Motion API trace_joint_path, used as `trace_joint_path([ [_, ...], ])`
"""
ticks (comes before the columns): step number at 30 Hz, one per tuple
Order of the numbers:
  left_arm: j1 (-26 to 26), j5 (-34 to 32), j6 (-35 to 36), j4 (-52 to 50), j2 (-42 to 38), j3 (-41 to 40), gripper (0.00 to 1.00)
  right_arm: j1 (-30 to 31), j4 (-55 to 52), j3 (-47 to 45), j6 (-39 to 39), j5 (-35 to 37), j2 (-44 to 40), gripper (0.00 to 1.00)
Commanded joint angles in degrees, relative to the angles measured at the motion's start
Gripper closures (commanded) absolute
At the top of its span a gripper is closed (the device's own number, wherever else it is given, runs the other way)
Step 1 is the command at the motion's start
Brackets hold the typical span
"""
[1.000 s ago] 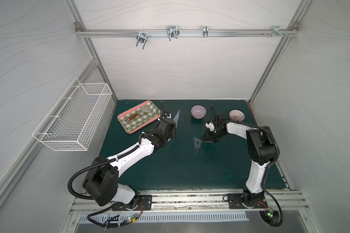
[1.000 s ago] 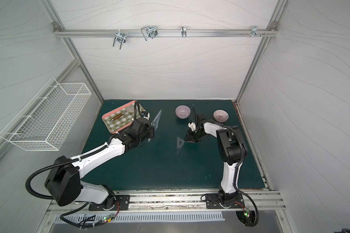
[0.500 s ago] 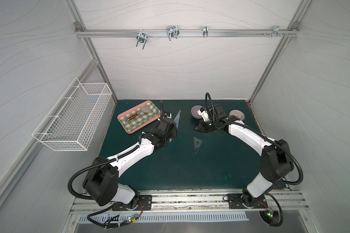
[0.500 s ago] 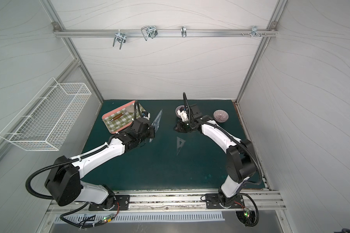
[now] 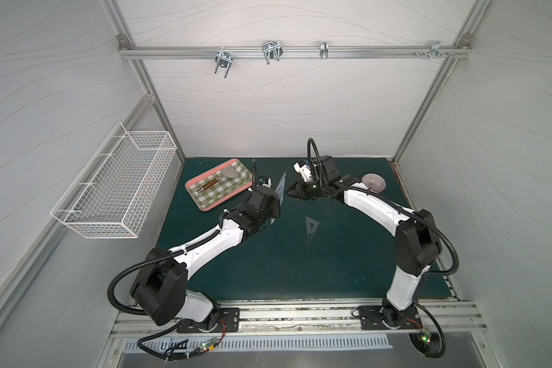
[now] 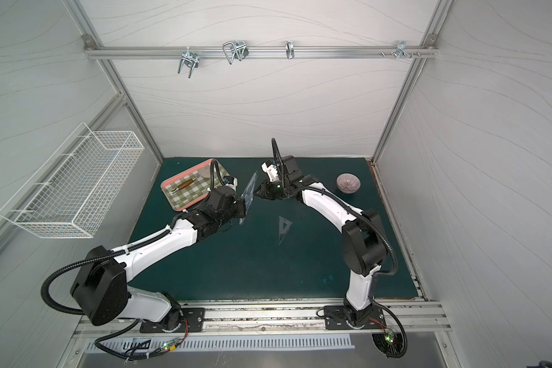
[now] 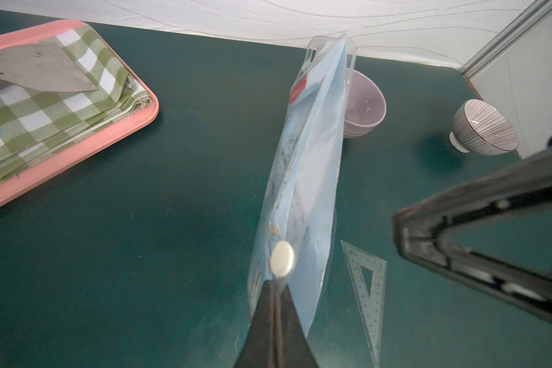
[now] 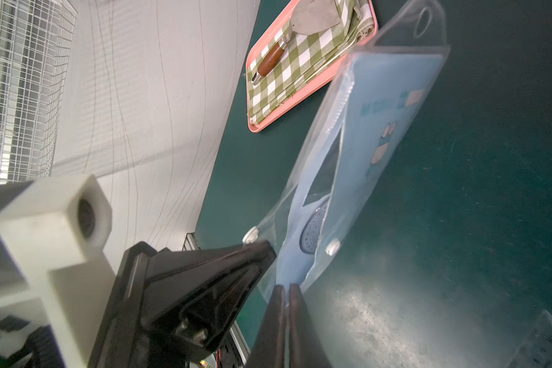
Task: Open the ruler set and take out the ruler
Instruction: Take out the ruler from the ruler set bag.
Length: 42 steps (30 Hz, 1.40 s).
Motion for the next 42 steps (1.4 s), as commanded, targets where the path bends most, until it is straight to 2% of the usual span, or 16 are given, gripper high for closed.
trace_joint_path([
  [1, -0.26, 0.18, -1.47, 4.43, 0.25, -0.03, 1.00, 0.88, -0.19, 2.47, 1.35, -0.72, 1.43, 0.92],
  [16, -1.75, -0.16, -1.14, 6.51, -0.43, -0.42, 1.00, 2.49, -5.49, 6.62, 0.36, 2.41, 6.76, 0.92],
  [31, -2.10, -0.66, -0.77, 10.02, -4.19, -3.37, 1.00, 2.64, -10.90, 6.73, -2.21, 9.14, 6.55, 0.90],
  [42, -2.72, -1.32, -0.95, 9.56, -2.44, -2.75, 1.00, 2.66, -13.18, 5.96, -4.02, 14.28, 4.82, 0.85],
])
